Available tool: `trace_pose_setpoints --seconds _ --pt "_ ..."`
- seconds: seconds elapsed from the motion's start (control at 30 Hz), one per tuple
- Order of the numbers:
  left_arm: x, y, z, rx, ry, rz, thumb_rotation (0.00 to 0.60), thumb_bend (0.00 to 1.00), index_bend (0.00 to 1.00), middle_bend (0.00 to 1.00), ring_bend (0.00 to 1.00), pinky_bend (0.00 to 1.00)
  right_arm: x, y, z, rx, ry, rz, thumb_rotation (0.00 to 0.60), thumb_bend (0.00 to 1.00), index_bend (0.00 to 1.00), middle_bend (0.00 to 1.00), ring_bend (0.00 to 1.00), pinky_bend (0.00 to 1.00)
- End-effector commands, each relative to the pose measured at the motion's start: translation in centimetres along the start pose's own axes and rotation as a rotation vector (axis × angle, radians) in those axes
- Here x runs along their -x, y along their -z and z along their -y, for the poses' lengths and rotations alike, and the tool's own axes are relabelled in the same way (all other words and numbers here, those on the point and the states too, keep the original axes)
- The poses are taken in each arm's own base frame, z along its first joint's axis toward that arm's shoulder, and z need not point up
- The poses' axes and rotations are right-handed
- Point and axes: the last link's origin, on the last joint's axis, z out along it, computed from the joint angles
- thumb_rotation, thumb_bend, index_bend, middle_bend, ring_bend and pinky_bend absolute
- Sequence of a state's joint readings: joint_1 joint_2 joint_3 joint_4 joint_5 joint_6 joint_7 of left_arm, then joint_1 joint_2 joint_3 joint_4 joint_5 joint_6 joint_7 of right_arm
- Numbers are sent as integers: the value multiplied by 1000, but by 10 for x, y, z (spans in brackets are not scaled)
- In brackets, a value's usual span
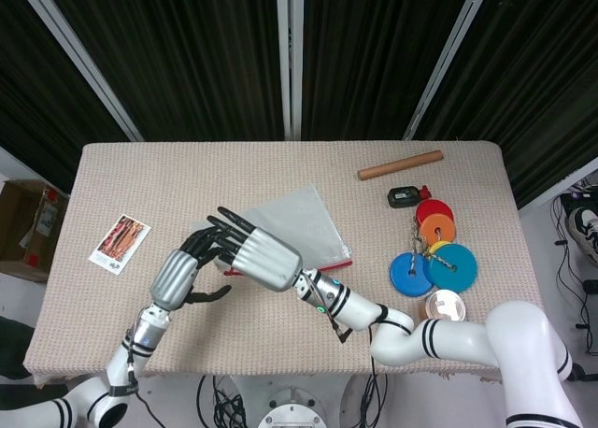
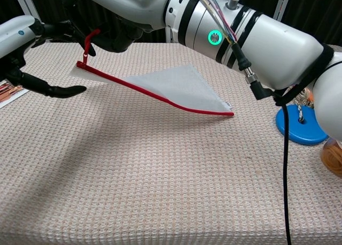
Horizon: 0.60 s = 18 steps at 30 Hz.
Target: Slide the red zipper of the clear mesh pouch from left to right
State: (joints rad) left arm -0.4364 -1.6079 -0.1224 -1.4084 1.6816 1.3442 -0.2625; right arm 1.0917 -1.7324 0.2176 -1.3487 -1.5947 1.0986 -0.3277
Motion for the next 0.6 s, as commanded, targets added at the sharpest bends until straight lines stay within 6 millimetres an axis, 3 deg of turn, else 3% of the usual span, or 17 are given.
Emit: trace_pose_setpoints --seconds 0.03,0.6 --pt "-1 -3 3 -2 8 -7 600 253 448 188 90 150 0 0 0 -1 -2 0 600 523 937 322 49 36" --pt "4 -5 3 -1 27 16 600 376 569 220 99 151 2 -1 0 5 -21 5 600 523 937 322 49 35"
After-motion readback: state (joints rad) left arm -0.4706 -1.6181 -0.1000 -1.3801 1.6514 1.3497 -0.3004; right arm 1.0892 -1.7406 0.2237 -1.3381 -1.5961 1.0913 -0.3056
